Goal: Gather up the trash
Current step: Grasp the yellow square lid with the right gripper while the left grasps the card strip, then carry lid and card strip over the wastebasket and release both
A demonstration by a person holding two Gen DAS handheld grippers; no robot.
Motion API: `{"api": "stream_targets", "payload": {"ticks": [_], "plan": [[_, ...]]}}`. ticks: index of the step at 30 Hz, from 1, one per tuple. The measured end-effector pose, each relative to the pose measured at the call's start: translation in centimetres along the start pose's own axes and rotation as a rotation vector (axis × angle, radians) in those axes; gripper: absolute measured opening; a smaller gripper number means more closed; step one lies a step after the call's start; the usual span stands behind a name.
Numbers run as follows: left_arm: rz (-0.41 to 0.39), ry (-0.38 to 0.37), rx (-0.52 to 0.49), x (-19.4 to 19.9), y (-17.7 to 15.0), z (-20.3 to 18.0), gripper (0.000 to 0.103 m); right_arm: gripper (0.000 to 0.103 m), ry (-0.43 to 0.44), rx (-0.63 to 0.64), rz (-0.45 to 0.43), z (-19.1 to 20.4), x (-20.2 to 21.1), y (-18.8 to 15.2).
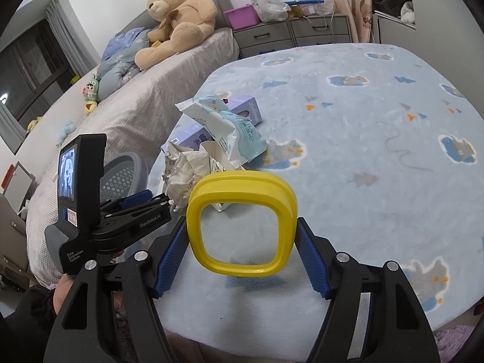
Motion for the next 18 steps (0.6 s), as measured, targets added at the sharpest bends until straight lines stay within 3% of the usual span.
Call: {"api": "stream_targets", "payload": {"ticks": [3,4,5,18], "plan": [[-0.003,-0.002,0.003,0.1,0.0,0.2,0.031,0.068,0.005,0.002,-0.001,0.1,0.1,0.0],[0.000,-0.008,0.004,0.1,0.1,0.2,0.019,0.068,0.006,0.004,-0.001,0.1,0.0,0.0],[0.002,-0.016,0.006,0.2,0.1,0.4,0.017,0.068,0.005,0.006,-0.001,0.2,0.0,0.0],[-0.075,-0.052,0.027,4.3,-0.8,2.8,0.013,0.068,-0.008,0.048,0.011,2.0,-0.4,-0.4]]}}
Point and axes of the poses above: each gripper's, at about its wrist camera, not at the fingertips, and x roughly against the way its jaws point, z to its left, y to its top, the point moved 1 cm from there along -x, roughly the way its jaws point, and after that the axes turned 3 degrees about y, right-handed, at the moved point
